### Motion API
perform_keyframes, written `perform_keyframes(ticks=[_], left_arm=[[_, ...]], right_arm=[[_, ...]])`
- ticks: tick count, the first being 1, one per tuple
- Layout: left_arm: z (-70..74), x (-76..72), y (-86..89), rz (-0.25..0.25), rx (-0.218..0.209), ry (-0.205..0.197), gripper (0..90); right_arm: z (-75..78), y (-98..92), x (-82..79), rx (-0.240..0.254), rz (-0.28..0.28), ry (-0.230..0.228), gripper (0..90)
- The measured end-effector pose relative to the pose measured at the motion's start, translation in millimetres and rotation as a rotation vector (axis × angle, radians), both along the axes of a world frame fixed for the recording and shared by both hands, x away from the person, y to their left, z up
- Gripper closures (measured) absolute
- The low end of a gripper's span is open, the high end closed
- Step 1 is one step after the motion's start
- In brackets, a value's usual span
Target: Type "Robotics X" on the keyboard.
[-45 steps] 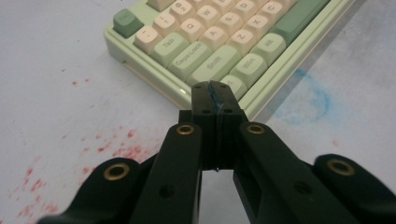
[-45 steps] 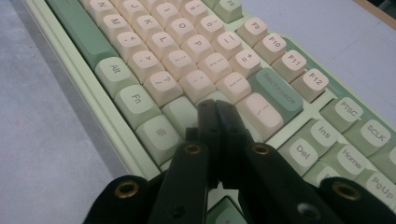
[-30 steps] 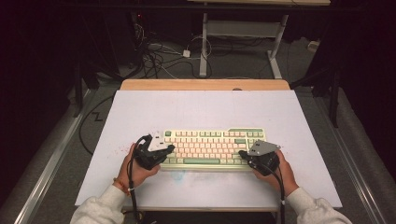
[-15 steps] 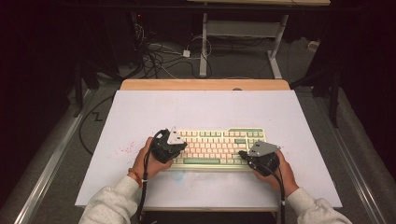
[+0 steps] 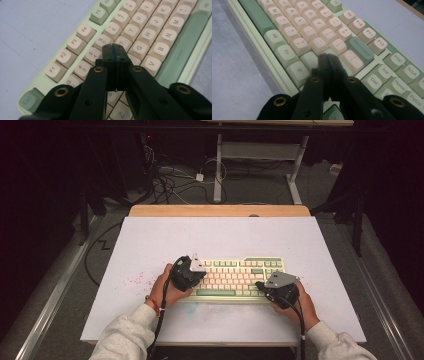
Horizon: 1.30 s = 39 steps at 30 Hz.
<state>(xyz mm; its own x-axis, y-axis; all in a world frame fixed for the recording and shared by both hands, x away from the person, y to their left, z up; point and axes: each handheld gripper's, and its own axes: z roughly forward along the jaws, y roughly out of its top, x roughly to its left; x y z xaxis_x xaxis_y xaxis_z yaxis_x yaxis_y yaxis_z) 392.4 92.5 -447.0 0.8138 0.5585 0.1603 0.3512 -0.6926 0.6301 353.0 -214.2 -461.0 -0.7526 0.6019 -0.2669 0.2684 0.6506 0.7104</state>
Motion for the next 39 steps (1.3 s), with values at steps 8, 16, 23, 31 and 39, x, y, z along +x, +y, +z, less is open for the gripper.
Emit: perform_keyframes(ticks=[8,16,23,31,39], left_arm=[[-2.0,5.1,-9.3,0.003,0.016,-0.007,86.8],[-3.8,5.7,-14.4,-0.001,0.052,-0.013,87.1],[7.5,1.2,-5.8,-0.002,0.014,-0.056,85.1],[15.6,-8.9,8.1,-0.004,-0.015,-0.108,68.9],[12.8,-23.3,24.9,0.018,-0.052,-0.176,33.4]], right_arm=[[0.0,0.0,-0.2,0.0,-0.001,0.001,90.0],[-0.3,0.2,-0.4,0.001,-0.002,-0.003,90.0],[5.1,-0.9,-2.9,0.017,0.003,-0.008,90.0],[12.2,-4.2,-6.4,0.04,0.011,-0.021,90.0],[17.5,-6.5,-8.3,0.059,0.014,-0.024,90.0]])
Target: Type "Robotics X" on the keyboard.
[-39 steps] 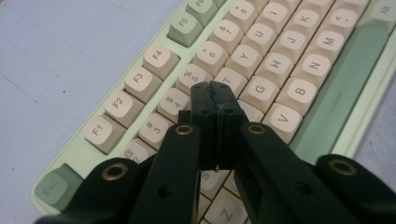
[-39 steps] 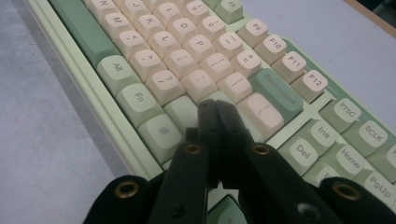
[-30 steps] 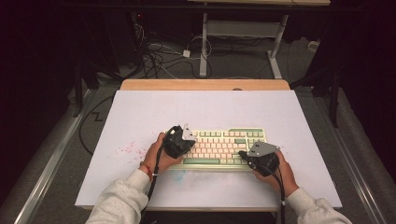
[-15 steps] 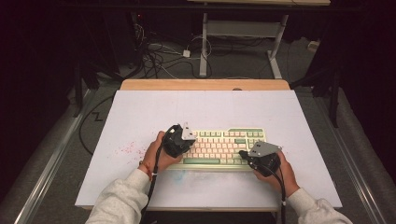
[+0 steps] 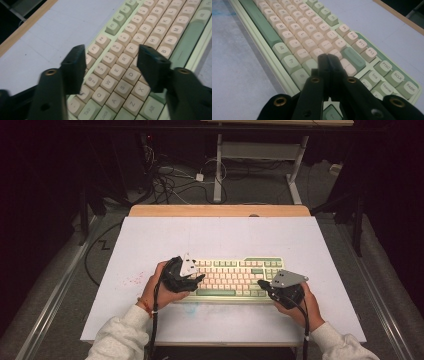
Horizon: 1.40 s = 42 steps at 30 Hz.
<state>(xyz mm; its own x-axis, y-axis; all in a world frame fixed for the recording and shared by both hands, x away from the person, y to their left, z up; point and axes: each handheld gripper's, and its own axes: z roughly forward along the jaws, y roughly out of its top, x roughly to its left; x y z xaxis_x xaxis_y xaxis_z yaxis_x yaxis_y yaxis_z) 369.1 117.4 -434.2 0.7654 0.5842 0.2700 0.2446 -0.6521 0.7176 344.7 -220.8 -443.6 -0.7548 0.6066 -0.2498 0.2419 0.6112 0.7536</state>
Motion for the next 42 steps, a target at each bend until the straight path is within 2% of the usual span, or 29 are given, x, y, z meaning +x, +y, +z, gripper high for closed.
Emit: perform_keyframes(ticks=[4,6,10,14,23,42], left_arm=[[-0.8,-7.8,11.8,0.004,-0.038,-0.012,24.4],[-2.2,-12.8,18.2,0.013,-0.038,-0.042,23.1],[-8.4,-22.9,31.7,0.021,-0.035,-0.05,21.1],[-16.5,-31.5,43.1,0.039,-0.033,-0.027,20.3],[-25.1,-47.9,60.1,0.068,-0.021,-0.028,18.8],[-36.0,-61.3,78.6,0.097,0.0,0.013,18.5]], right_arm=[[1.8,-0.1,-0.7,0.003,0.004,-0.001,90.0],[2.6,0.1,-0.7,0.005,0.005,-0.002,90.0],[4.0,1.8,0.0,0.008,0.005,-0.003,90.0],[5.0,5.8,1.5,0.007,0.012,-0.003,90.0],[3.9,20.9,11.3,-0.002,0.018,0.009,90.0],[2.3,66.9,38.7,-0.028,0.065,0.032,90.0]])
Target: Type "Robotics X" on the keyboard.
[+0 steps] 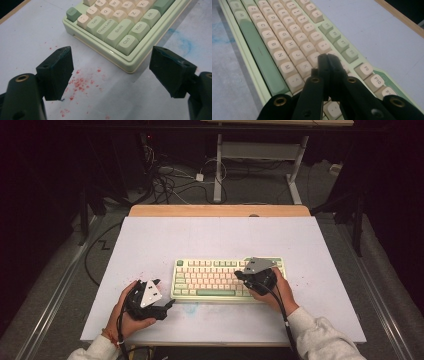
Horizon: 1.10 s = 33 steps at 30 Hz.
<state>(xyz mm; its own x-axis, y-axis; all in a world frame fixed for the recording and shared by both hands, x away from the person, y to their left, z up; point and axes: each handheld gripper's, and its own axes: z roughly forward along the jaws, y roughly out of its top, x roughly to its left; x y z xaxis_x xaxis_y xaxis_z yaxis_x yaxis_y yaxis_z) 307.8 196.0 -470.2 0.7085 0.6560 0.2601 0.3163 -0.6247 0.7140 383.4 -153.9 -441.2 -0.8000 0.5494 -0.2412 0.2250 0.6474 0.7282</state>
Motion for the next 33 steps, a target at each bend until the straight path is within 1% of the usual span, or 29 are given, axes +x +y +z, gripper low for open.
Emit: perform_keyframes(ticks=[5,8,9,10,14,17,19,21,22,23,24,27,29,31,33], left_arm=[[-0.8,-0.1,-0.8,-0.007,0.003,0.004,18.5],[-0.7,0.1,-0.9,-0.007,0.005,0.006,18.5],[-0.7,0.0,-1.0,-0.007,0.005,0.005,18.4],[-0.8,0.1,-1.1,-0.01,0.001,0.006,18.5],[-2.3,0.4,-3.1,-0.017,0.014,0.014,18.5],[-3.0,0.6,-3.8,-0.021,0.014,0.017,18.5],[-4.3,1.2,-3.9,-0.017,0.023,0.018,18.4],[-5.4,2.1,-3.4,-0.016,0.024,0.027,18.4],[-5.4,2.1,-3.2,-0.016,0.024,0.026,18.4],[-5.1,2.1,-3.2,-0.017,0.019,0.027,18.5],[-4.9,2.0,-3.3,-0.017,0.018,0.026,18.4],[-5.1,2.0,-3.8,-0.017,0.02,0.027,18.5],[-4.8,1.9,-3.8,-0.018,0.023,0.026,18.4],[-4.1,1.4,-3.5,-0.017,0.016,0.023,18.4],[-3.8,1.8,-3.1,-0.017,0.011,0.023,18.5]], right_arm=[[-1.5,8.6,5.7,-0.008,0.003,0.004,90.0],[-3.9,12.3,8.8,-0.033,-0.001,0.013,90.0],[-5.2,13.4,9.9,-0.029,-0.003,0.017,90.0],[-5.7,13.6,10.9,-0.04,-0.001,0.018,90.0],[-7.5,15.2,12.8,-0.045,-0.017,0.025,90.0],[-9.6,15.4,15.4,-0.053,-0.016,0.026,90.0],[-11.3,16.2,15.6,-0.063,-0.023,0.035,90.0],[-12.1,16.6,15.9,-0.089,-0.026,0.042,90.0],[-12.1,16.1,16.1,-0.081,-0.021,0.04,90.0],[-11.6,15.9,15.4,-0.071,-0.028,0.043,90.0],[-11.0,15.4,15.2,-0.071,-0.025,0.037,90.0],[-12.6,17.5,14.3,-0.094,-0.015,0.04,90.0],[-11.7,18.1,12.5,-0.085,-0.014,0.03,90.0],[-3.9,15.5,8.8,-0.05,-0.017,0.0,90.0],[6.5,11.0,5.0,-0.002,-0.023,-0.01,90.0]])
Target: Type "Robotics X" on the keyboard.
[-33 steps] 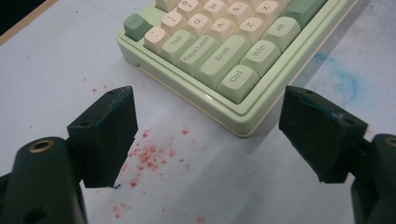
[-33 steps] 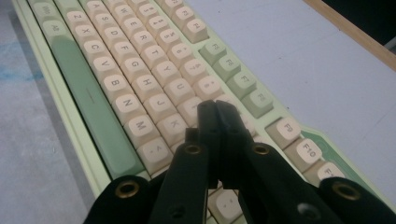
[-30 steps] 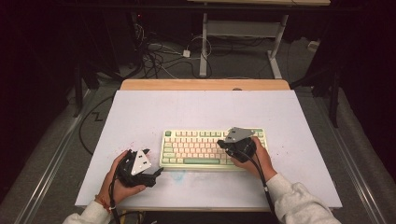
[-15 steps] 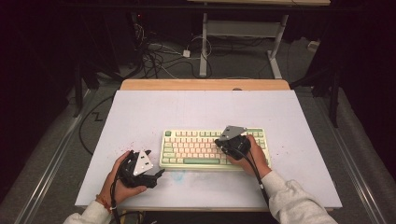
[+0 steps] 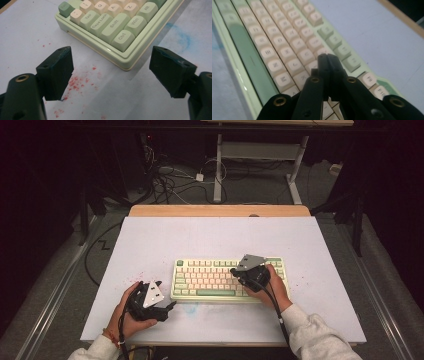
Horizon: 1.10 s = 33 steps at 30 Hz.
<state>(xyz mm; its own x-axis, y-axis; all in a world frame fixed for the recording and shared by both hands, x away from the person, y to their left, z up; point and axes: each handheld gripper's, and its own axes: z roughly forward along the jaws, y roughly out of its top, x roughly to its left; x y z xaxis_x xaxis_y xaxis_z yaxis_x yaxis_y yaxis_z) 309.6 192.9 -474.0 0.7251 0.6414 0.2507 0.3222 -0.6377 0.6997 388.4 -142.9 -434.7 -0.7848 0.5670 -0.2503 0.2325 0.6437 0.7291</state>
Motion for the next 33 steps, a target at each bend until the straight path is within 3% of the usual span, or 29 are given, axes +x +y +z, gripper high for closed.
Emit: perform_keyframes(ticks=[3,12,22,33], left_arm=[[-0.7,0.2,-0.8,-0.001,0.005,0.003,18.5],[-0.5,-0.4,-2.5,-0.006,0.015,0.007,18.5],[1.3,-0.9,-1.8,-0.002,-0.005,0.006,20.0],[3.0,-1.3,-2.0,0.0,-0.011,0.003,21.6]], right_arm=[[9.0,-5.2,-4.3,0.029,0.005,-0.011,90.0],[16.7,-21.1,-14.3,0.065,0.007,-0.048,89.9],[25.1,-42.1,-28.9,0.122,-0.002,-0.097,83.2],[25.6,-70.2,-46.7,0.19,-0.019,-0.148,49.8]])
